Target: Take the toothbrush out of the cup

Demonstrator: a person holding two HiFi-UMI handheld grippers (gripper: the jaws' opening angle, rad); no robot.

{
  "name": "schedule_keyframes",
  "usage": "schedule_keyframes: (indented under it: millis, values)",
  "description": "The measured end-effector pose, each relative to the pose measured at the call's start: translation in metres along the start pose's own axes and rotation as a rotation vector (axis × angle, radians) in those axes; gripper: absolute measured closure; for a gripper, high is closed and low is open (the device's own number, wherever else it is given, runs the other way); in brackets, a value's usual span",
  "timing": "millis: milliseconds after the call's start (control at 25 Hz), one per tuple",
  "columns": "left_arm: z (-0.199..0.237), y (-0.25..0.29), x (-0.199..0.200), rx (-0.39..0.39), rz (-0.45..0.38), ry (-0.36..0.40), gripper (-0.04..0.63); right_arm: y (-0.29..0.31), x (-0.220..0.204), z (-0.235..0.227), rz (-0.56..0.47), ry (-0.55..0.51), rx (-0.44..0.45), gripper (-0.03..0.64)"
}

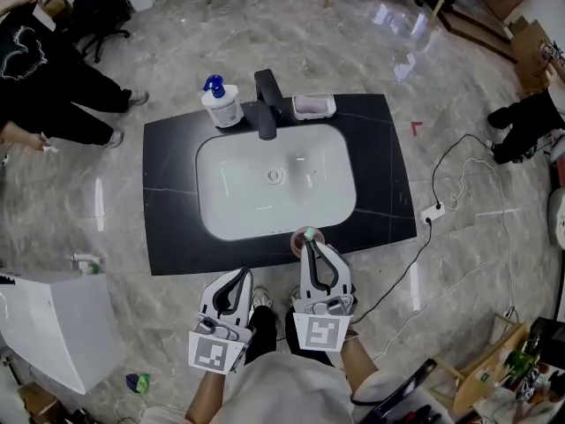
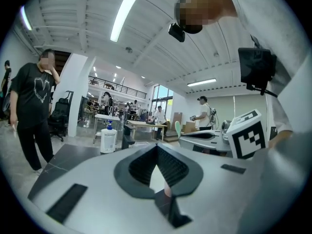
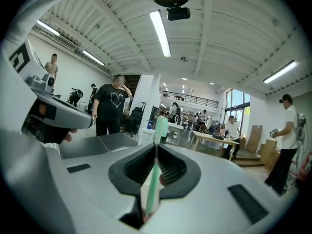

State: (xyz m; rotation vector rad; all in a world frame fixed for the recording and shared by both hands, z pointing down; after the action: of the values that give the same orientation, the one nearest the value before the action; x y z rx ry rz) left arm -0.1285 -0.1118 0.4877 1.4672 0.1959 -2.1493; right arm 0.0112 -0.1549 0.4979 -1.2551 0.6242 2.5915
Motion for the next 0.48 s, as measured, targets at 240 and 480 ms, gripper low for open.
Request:
schedule_keyframes:
  millis: [240,480]
  values:
    - [-0.019,0.006,0.021,-0.027,-0.028,0.04,0.6,-0.012,0.023,-0.023,-0.056,0.001,-0.022,0.589]
    - [-0.038,0.006,0.036,-0.067,-0.047,0.105,0.6,-0.024,0.041,-0.041,-0.122,-0.01,-0.041,0.589]
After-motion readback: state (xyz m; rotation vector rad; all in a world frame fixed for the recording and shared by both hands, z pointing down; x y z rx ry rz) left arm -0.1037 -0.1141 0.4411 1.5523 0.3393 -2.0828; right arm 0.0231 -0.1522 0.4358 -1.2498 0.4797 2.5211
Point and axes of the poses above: the fingertips, and each gripper's own axes: y forward along the fingers, z to its left, x out of its top, the point moved 4 cm from there along -y, backward along the fingers, and after that the axes turned 15 degrees about -y, right-handed, at the moved point
